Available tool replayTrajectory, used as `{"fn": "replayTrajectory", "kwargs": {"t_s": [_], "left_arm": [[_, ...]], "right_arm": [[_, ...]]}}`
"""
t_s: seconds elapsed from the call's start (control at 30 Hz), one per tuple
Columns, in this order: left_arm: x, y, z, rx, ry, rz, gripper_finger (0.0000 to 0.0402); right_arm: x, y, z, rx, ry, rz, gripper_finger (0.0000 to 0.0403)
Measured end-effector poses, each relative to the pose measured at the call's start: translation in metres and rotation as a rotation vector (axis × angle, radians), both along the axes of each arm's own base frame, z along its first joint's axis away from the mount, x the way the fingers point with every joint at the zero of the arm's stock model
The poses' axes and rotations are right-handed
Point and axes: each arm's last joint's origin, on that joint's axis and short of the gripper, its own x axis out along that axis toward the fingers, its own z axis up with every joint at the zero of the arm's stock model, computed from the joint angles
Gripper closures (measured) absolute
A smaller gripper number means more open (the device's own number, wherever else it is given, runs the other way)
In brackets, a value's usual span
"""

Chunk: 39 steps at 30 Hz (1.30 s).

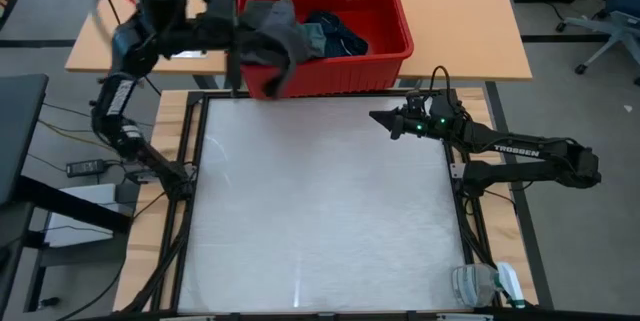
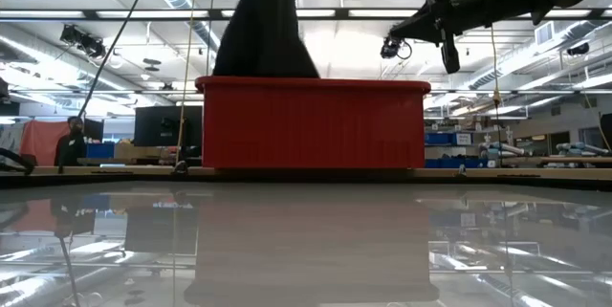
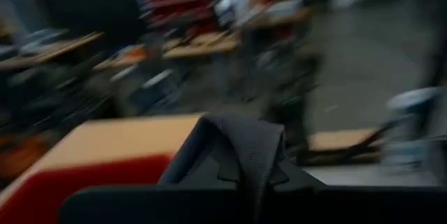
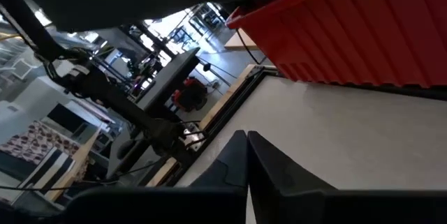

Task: Fold laundry
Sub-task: Remove the black pants from the red bin

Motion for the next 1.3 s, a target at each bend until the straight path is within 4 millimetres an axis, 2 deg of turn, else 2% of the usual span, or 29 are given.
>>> {"fn": "replayTrajectory", "kwargs": {"t_s": [0.13,0.27,0.37,0.57,0.67,0.73,0.83,0.93,1.07,1.3], "left_arm": [[-0.001,-0.023,0.003,-0.071,-0.014,-0.229,0.0399],[0.013,-0.039,-0.015,-0.236,0.147,-0.332,0.0399],[0.041,-0.053,-0.041,-0.348,0.340,-0.398,0.0399],[0.115,-0.081,-0.116,-0.469,0.673,-0.573,0.0399],[0.133,-0.089,-0.130,-0.539,0.669,-0.776,0.0399],[0.138,-0.090,-0.132,-0.553,0.659,-0.823,0.0399],[0.143,-0.084,-0.130,-0.528,0.611,-0.773,0.0399],[0.147,-0.071,-0.128,-0.533,0.592,-0.566,0.0394],[0.151,-0.059,-0.137,-0.525,0.630,-0.333,0.0364],[0.165,-0.075,-0.159,-0.502,0.753,-0.312,0.0283]], "right_arm": [[0.000,0.000,0.000,0.003,-0.001,0.001,0.0391],[0.000,0.000,0.000,0.006,-0.002,0.010,0.0392],[0.001,0.001,0.000,0.006,-0.002,0.015,0.0396],[0.000,0.001,0.000,0.006,-0.003,0.016,0.0393],[0.001,0.002,0.000,0.015,-0.006,0.040,0.0393],[0.001,0.003,0.000,0.025,-0.009,0.075,0.0393],[0.001,0.004,0.000,0.048,-0.015,0.126,0.0392],[0.002,0.006,-0.001,0.060,-0.012,0.166,0.0390],[0.003,0.011,-0.004,0.077,0.019,0.174,0.0384],[0.006,0.022,-0.012,0.080,0.107,0.165,0.0379]]}}
